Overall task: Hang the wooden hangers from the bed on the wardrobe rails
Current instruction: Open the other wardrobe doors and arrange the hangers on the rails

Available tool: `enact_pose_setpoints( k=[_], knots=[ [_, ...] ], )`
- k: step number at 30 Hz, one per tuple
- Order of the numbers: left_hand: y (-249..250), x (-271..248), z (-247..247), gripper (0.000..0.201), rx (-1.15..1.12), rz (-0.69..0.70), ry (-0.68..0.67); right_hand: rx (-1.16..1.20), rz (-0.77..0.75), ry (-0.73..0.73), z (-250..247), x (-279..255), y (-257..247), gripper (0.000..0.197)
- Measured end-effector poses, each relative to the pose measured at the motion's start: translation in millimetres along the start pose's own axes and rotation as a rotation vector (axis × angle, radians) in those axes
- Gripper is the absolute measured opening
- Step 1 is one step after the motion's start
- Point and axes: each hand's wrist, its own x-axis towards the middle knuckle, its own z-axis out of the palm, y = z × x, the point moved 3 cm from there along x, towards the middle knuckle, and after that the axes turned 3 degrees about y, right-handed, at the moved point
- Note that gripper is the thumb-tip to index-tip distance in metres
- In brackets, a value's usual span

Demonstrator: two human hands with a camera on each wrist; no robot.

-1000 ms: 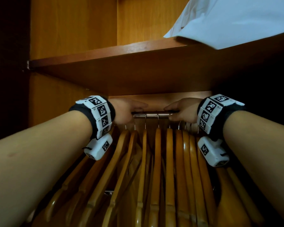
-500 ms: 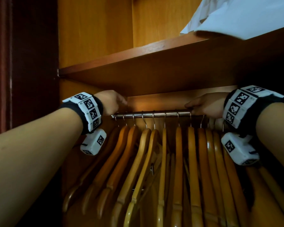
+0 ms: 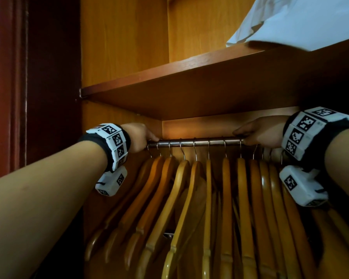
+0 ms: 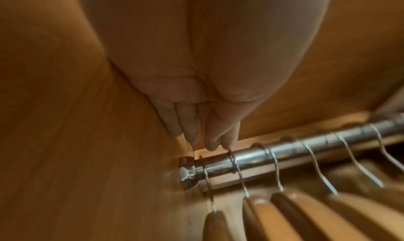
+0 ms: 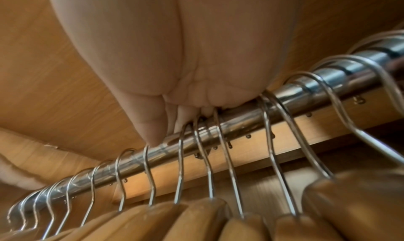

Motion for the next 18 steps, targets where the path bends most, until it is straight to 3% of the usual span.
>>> enact_pose_setpoints(
  k=[12, 18],
  knots=[
    [2.1, -5.6, 1.9, 0.064, 0.08, 0.036, -0.006, -0.006, 0.012, 0.017, -1.5, -7.8, -5.4, 0.054],
    [1.5, -4.3, 0.9, 0.079, 0.051, 0.06, 0.015, 0.007, 0.01, 0.023, -0.9, -6.9, -4.4, 0.055]
  ],
)
